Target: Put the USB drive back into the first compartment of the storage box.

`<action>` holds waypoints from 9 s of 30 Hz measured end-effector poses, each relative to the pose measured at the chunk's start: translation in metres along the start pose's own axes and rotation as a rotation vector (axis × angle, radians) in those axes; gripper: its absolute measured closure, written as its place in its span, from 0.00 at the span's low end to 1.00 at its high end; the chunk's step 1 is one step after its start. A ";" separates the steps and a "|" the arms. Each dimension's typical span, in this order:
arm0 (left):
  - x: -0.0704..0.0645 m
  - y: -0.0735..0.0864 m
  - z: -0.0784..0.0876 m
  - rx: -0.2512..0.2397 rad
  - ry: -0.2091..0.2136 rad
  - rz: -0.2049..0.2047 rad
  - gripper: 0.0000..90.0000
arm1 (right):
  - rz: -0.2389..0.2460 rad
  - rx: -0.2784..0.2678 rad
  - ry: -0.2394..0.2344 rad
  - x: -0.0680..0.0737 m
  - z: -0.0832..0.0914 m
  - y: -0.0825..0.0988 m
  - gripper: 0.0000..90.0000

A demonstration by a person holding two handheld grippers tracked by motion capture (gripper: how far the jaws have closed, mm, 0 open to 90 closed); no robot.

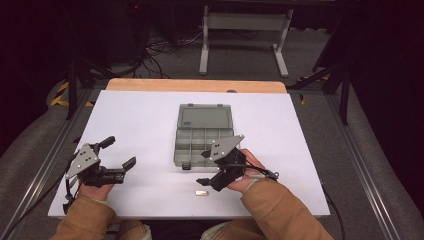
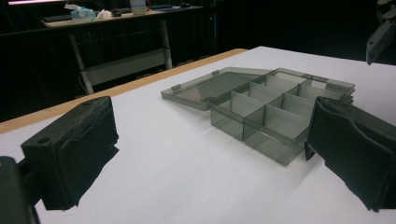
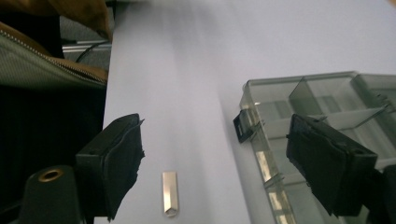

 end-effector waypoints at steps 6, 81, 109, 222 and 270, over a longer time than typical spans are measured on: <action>0.000 0.000 0.000 0.006 -0.003 0.001 0.03 | -0.027 0.112 -0.036 0.000 -0.005 0.002 0.21; 0.001 0.001 0.000 0.005 -0.006 0.001 0.03 | 0.043 0.462 -0.101 0.025 -0.060 0.036 0.87; 0.002 0.003 0.000 0.006 -0.014 0.006 0.02 | 0.029 0.366 -0.071 0.016 -0.043 0.015 0.88; 0.006 0.004 0.001 -0.010 -0.016 0.010 0.02 | -0.233 0.063 0.251 -0.116 -0.091 -0.009 0.88; 0.006 0.005 0.001 -0.012 -0.018 0.014 0.02 | -0.234 0.090 0.224 -0.115 -0.102 -0.003 0.75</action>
Point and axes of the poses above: each handheld gripper's, and its own axes: z roughly backward along the jaws, y roughly out of its underside, x roughly to its left, the point moved 2 cm from there along -z, roughly forward along the jaws, and after that the axes turned 9 degrees about -x, right-handed, at the moved point
